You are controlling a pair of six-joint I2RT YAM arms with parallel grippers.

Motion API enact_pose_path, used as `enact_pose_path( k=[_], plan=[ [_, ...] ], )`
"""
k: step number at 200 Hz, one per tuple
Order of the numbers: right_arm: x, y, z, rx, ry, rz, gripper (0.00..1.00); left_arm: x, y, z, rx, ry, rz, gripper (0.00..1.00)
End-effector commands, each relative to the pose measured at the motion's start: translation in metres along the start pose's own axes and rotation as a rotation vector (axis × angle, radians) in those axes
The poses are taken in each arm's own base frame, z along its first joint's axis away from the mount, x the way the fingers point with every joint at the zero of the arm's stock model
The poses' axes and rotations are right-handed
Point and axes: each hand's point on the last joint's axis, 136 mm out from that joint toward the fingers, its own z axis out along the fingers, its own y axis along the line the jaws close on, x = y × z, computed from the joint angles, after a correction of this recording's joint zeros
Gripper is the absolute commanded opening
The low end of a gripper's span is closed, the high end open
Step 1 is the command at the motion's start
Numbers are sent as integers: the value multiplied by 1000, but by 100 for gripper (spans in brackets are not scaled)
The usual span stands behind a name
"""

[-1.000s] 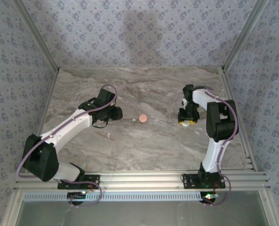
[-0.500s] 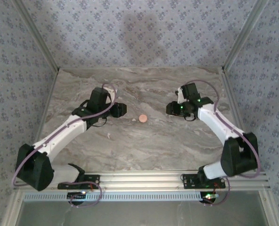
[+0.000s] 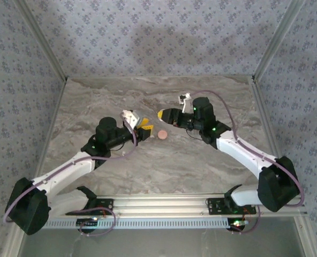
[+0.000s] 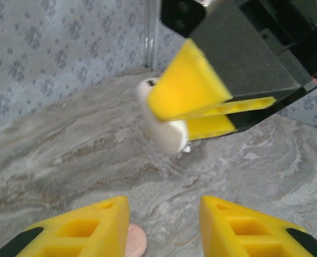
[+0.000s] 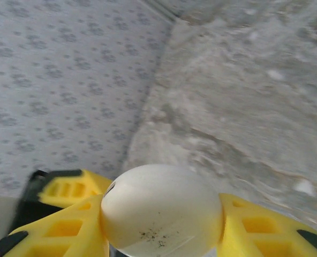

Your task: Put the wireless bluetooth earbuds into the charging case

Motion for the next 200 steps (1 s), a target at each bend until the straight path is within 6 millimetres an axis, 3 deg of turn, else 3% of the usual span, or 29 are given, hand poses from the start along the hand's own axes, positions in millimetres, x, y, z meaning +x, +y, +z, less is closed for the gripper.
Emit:
enact_pose_path(
  k=[1, 123, 174, 200],
  plan=[
    [-12, 43, 3, -173, -62, 25, 42, -37, -12, -3, 30, -145, 137, 38],
    [16, 62, 9, -241, 17, 63, 43, -47, 5, 1, -76, -196, 99, 40],
    [21, 63, 6, -236, 25, 46, 47, -49, 4, 3, -66, -177, 96, 23],
    [19, 60, -4, -186, 9, -29, 62, -45, -4, 8, -10, -124, 103, 19]
  ],
)
